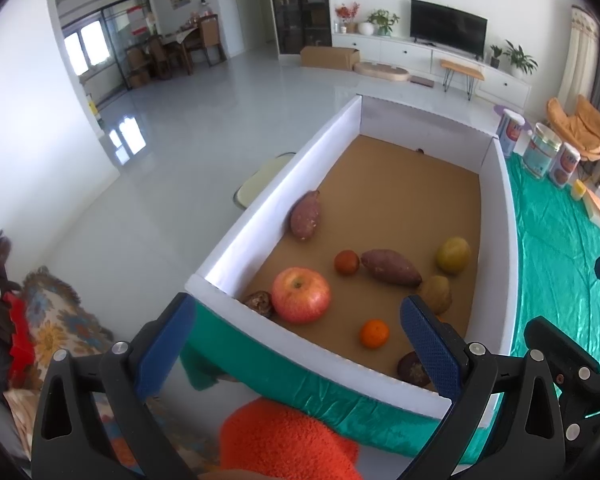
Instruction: Organize fruits
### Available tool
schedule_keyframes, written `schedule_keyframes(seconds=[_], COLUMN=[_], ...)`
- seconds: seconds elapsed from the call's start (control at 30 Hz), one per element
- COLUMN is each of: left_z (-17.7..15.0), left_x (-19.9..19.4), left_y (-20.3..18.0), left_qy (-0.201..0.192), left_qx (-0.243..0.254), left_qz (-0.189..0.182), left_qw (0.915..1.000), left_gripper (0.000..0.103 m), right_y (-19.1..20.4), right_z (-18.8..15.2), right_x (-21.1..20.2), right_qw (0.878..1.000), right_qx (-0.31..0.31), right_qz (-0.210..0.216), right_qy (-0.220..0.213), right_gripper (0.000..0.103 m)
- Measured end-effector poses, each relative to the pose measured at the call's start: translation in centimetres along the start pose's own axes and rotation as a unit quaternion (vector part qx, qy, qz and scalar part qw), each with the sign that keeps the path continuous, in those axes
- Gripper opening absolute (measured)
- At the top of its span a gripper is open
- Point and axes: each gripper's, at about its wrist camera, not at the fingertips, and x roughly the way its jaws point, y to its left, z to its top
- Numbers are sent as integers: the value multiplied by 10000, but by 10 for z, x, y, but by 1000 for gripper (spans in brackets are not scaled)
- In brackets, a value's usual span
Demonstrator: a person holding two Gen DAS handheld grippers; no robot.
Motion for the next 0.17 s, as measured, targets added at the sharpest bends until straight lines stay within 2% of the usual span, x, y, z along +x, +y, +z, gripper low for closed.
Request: schedule_keyframes(seconds=[0.17], left_z=[-1], left_x=[0], left_y=[1], left_qy=[-59], left_qx=[-29], left_qz=[-1], left_qw=[10000], left_gripper=[102], right_y=[0], right_z=[0], right_x=[2], right_qw=[10000], right_qx=[15], right_qz=[20], right_qy=[31], right_gripper=[103])
